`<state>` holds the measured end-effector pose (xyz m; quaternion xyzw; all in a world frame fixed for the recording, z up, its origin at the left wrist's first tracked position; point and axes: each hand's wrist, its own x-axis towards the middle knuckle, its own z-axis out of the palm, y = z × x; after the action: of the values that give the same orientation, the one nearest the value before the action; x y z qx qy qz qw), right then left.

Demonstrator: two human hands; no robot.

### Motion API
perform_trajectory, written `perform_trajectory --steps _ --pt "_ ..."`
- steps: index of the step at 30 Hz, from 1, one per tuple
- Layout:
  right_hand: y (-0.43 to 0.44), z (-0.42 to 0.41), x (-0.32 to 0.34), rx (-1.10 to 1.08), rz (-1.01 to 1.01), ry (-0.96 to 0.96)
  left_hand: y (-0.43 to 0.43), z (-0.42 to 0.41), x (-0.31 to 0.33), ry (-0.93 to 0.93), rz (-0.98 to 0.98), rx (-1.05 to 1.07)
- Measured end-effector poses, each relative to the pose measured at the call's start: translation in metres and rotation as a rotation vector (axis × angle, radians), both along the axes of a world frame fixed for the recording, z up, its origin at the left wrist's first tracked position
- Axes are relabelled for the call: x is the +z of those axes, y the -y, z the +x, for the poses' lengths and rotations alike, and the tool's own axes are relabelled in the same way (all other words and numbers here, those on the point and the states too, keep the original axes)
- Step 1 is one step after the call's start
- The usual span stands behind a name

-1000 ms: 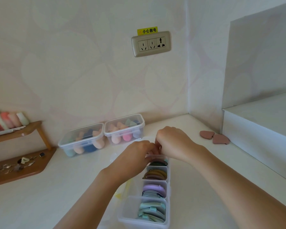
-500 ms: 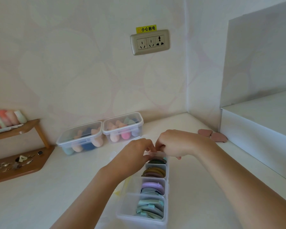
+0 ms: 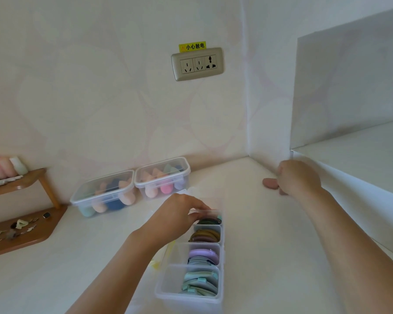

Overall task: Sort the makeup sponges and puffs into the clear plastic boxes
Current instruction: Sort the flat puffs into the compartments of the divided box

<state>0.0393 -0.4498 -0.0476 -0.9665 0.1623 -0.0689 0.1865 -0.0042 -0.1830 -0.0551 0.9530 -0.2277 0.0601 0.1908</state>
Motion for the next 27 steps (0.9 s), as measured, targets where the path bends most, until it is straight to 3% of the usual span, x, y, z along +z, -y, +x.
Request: perform_trajectory --steps 5,8,14,19,21,23,27 --pt "-0.001 -0.004 -0.009 -0.109 0.08 -0.151 0.001 0.001 -0.004 0.01 0.009 0.01" --pt "-0.006 -0.007 -0.006 -0.059 -0.016 -0.175 0.0 0.001 -0.003 0.026 0.003 -0.002" --pt "-0.005 -0.008 -0.001 0.116 -0.064 -0.413 0.002 -0.003 -0.002 0.004 -0.002 0.007" --pt "-0.014 -0.007 -0.002 0.158 -0.147 -0.396 0.002 -0.002 -0.002 -0.005 -0.005 0.012" --pt "-0.016 -0.004 -0.005 0.125 -0.12 -0.299 0.002 -0.002 -0.003 -0.003 -0.007 0.017" --pt "-0.016 0.001 -0.009 0.104 -0.045 -0.083 0.002 -0.002 -0.003 0.001 -0.012 0.016" --pt "-0.034 0.003 -0.007 0.301 0.355 0.394 0.002 -0.003 -0.003 0.003 -0.03 0.015"
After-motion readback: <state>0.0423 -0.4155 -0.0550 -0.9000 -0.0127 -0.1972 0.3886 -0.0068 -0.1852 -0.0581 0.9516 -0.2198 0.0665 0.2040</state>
